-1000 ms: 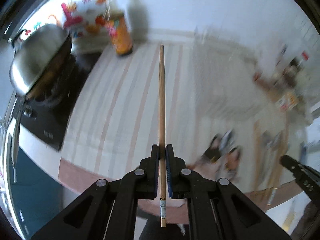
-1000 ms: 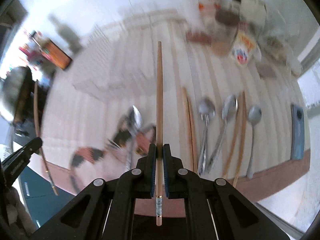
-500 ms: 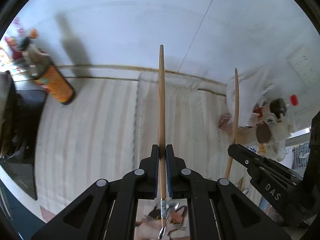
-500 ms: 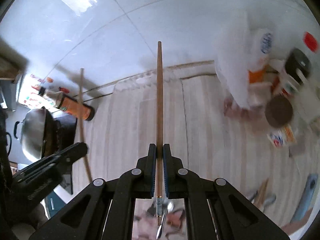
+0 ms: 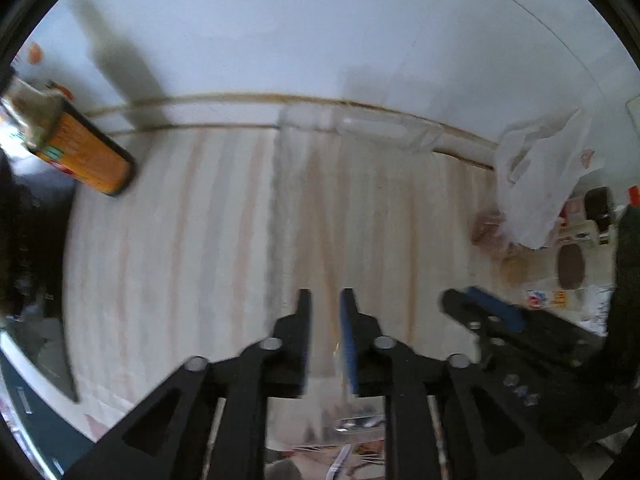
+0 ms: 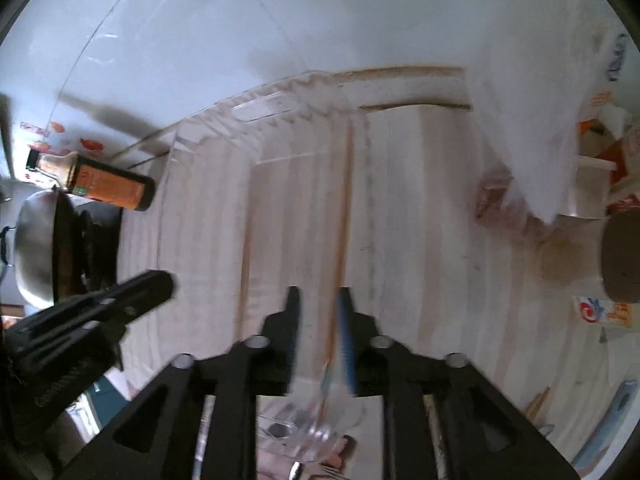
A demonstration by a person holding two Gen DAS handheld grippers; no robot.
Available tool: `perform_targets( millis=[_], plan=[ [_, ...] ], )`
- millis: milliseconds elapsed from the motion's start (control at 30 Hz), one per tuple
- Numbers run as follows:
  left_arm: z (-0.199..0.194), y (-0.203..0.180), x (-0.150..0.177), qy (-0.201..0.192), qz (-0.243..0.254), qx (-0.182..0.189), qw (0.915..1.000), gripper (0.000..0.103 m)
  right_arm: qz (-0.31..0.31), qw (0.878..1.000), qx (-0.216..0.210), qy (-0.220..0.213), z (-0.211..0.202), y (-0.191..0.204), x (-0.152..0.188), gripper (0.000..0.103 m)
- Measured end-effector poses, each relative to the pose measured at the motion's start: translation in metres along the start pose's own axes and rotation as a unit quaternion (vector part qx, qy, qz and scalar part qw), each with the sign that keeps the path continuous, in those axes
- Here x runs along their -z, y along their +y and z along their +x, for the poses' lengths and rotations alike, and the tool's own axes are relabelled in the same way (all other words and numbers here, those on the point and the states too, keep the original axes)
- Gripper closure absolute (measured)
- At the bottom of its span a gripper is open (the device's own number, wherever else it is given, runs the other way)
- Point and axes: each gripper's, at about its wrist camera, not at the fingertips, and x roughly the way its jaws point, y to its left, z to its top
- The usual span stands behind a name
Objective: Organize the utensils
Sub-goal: 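Carry both chopsticks over the clear container and open both tools, then move both open tools back toward the row of utensils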
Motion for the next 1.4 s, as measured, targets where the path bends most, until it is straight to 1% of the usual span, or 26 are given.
perform_targets(
  millis=[33, 67, 167, 200, 267, 300, 333, 367, 400, 467, 500, 633, 767, 800, 867, 900, 933, 967, 1000, 1033, 1067, 1100, 1133, 1233, 1367, 1400],
  plan=[
    [-0.006, 0.001, 0.002, -0.009, 0.001, -0.006, 0.9999, 0.067, 0.0, 1.0, 0.002, -0.005, -0.004, -0.001, 0.001, 0.07],
    [-0.011, 0.003, 0.004, -0.019, -0.001, -0.013, 0.9997, 0.055, 0.0, 1.0, 0.005, -0.009, -0.008, -0.002, 0.003, 0.07],
    [-0.027, 0.011, 0.011, -0.058, -0.006, -0.042, 0.9974, 0.036, 0.001, 0.999, 0.021, -0.025, -0.021, -0.006, 0.009, 0.068],
    [-0.033, 0.014, 0.015, -0.071, -0.007, -0.054, 0.996, 0.033, 0.003, 0.999, 0.029, -0.03, -0.027, -0.007, 0.013, 0.068],
    [-0.04, 0.018, 0.021, -0.091, -0.007, -0.065, 0.9936, 0.022, 0.003, 0.998, 0.041, -0.043, -0.04, -0.014, 0.021, 0.066],
    [-0.044, 0.019, 0.026, -0.104, -0.008, -0.07, 0.9921, 0.019, 0.005, 0.998, 0.046, -0.049, -0.046, -0.017, 0.025, 0.065],
    [-0.048, 0.02, 0.031, -0.115, -0.009, -0.073, 0.9906, 0.012, 0.008, 0.997, 0.054, -0.056, -0.052, -0.019, 0.032, 0.061],
    [-0.051, 0.022, 0.035, -0.123, -0.009, -0.074, 0.9896, 0.001, 0.01, 0.996, 0.06, -0.063, -0.057, -0.022, 0.038, 0.057],
    [-0.053, 0.022, 0.039, -0.131, -0.009, -0.076, 0.9885, 0.0, 0.012, 0.995, 0.063, -0.071, -0.062, -0.024, 0.044, 0.055],
    [-0.057, 0.021, 0.048, -0.144, -0.007, -0.086, 0.9858, 0.0, 0.021, 0.993, 0.069, -0.088, -0.073, -0.031, 0.058, 0.043],
    [-0.059, 0.021, 0.054, -0.15, -0.004, -0.092, 0.9844, 0.0, 0.025, 0.993, 0.07, -0.095, -0.079, -0.036, 0.065, 0.041],
    [-0.062, 0.013, 0.075, -0.161, 0.0, -0.108, 0.981, 0.0, 0.047, 0.989, 0.087, -0.108, -0.093, -0.056, 0.1, 0.041],
    [-0.055, -0.008, 0.107, -0.148, 0.011, -0.11, 0.9827, 0.0, 0.092, 0.987, 0.089, -0.103, -0.1, -0.094, 0.145, 0.041],
    [-0.051, -0.018, 0.118, -0.144, 0.023, -0.099, 0.9843, 0.0, 0.105, 0.986, 0.088, -0.1, -0.1, -0.103, 0.157, 0.043],
    [-0.044, -0.032, 0.134, -0.133, 0.035, -0.081, 0.9872, 0.0, 0.125, 0.984, 0.088, -0.092, -0.099, -0.121, 0.178, 0.069],
    [-0.038, -0.041, 0.142, -0.122, 0.041, -0.065, 0.9895, 0.001, 0.136, 0.983, 0.086, -0.086, -0.097, -0.13, 0.189, 0.072],
    [-0.029, -0.049, 0.15, -0.104, 0.048, -0.043, 0.9925, 0.005, 0.15, 0.982, 0.083, -0.08, -0.097, -0.141, 0.201, 0.073],
    [-0.019, -0.058, 0.158, -0.081, 0.054, -0.017, 0.9951, 0.015, 0.161, 0.981, 0.081, -0.075, -0.095, -0.149, 0.21, 0.075],
    [-0.009, -0.065, 0.163, -0.061, 0.06, 0.002, 0.9963, 0.023, 0.173, 0.979, 0.08, -0.07, -0.094, -0.159, 0.22, 0.076],
    [0.004, -0.076, 0.169, -0.035, 0.068, 0.025, 0.9967, 0.036, 0.183, 0.978, 0.08, -0.066, -0.091, -0.165, 0.23, 0.076],
    [0.018, -0.086, 0.175, -0.008, 0.074, 0.048, 0.996, 0.051, 0.191, 0.976, 0.08, -0.062, -0.089, -0.169, 0.239, 0.076],
    [0.029, -0.095, 0.18, 0.01, 0.081, 0.064, 0.9946, 0.06, 0.2, 0.975, 0.079, -0.057, -0.087, -0.176, 0.246, 0.076],
    [0.041, -0.105, 0.185, 0.03, 0.088, 0.081, 0.9924, 0.072, 0.21, 0.973, 0.078, -0.053, -0.085, -0.182, 0.254, 0.076],
    [0.075, -0.131, 0.197, 0.068, 0.109, 0.093, 0.9874, 0.075, 0.228, 0.969, 0.078, -0.046, -0.081, -0.193, 0.271, 0.076],
    [0.105, -0.147, 0.205, 0.097, 0.131, 0.07, 0.9842, 0.083, 0.236, 0.967, 0.08, -0.047, -0.079, -0.198, 0.287, 0.076],
    [0.108, -0.149, 0.207, 0.102, 0.137, 0.071, 0.9827, 0.084, 0.238, 0.967, 0.082, -0.048, -0.079, -0.2, 0.29, 0.076]
  ],
)
